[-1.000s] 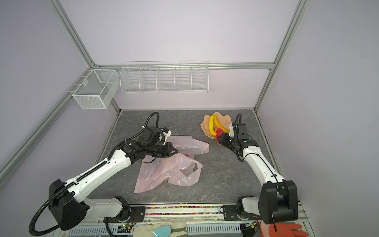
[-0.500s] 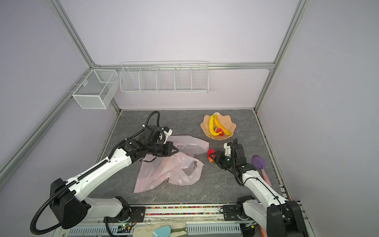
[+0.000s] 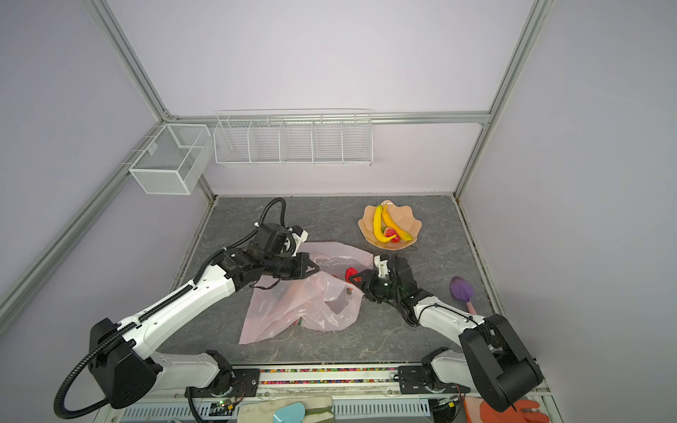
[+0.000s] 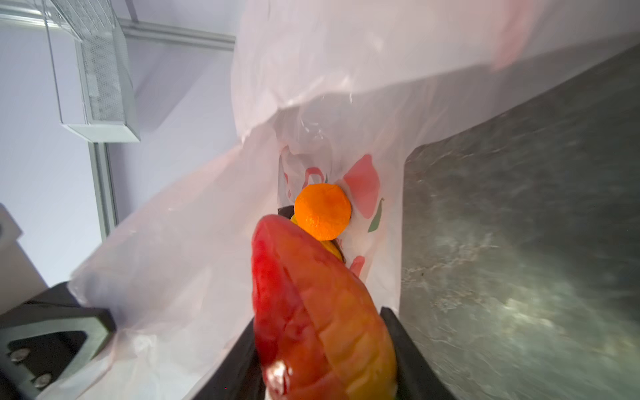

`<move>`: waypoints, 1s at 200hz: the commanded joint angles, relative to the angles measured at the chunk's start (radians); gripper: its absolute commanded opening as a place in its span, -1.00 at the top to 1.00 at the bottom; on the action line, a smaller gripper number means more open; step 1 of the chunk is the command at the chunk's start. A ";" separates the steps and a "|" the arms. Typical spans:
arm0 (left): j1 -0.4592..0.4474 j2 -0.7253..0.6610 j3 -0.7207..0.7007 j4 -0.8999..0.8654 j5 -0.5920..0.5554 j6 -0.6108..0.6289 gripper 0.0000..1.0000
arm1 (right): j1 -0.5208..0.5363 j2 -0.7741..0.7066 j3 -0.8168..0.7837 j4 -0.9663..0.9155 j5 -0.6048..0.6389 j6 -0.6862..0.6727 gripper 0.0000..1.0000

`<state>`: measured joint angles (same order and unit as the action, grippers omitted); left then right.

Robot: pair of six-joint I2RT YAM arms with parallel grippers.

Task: Place the fruits into the plastic bag
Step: Place the fruit in the plastic bag.

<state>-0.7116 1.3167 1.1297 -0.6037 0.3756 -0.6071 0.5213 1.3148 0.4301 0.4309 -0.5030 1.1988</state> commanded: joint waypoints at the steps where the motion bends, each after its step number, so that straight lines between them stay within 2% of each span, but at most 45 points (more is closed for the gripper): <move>1: 0.001 -0.005 0.037 0.004 0.012 0.018 1.00 | 0.075 0.089 0.029 0.201 0.044 0.116 0.28; 48: 0.001 -0.017 0.041 0.007 0.023 0.018 1.00 | 0.248 0.374 0.155 0.462 0.069 0.240 0.32; 106: 0.001 -0.045 0.036 0.010 0.023 0.020 1.00 | 0.385 0.640 0.401 0.453 0.029 0.289 0.25; 128: 0.001 -0.058 0.036 0.007 0.018 0.023 1.00 | 0.400 0.693 0.457 0.412 0.008 0.298 0.08; 144: 0.001 -0.066 0.036 0.002 0.013 0.024 1.00 | 0.402 0.711 0.493 0.371 0.000 0.296 -0.24; 174: 0.001 -0.083 0.033 -0.017 -0.001 0.030 1.00 | 0.402 0.693 0.486 0.331 0.007 0.275 -0.72; 200: 0.001 -0.094 0.021 -0.025 -0.019 0.030 1.00 | 0.391 0.638 0.465 0.253 0.021 0.230 -0.89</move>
<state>-0.7116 1.2476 1.1351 -0.6121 0.3847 -0.5896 0.9199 2.0163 0.9077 0.7677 -0.4934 1.4357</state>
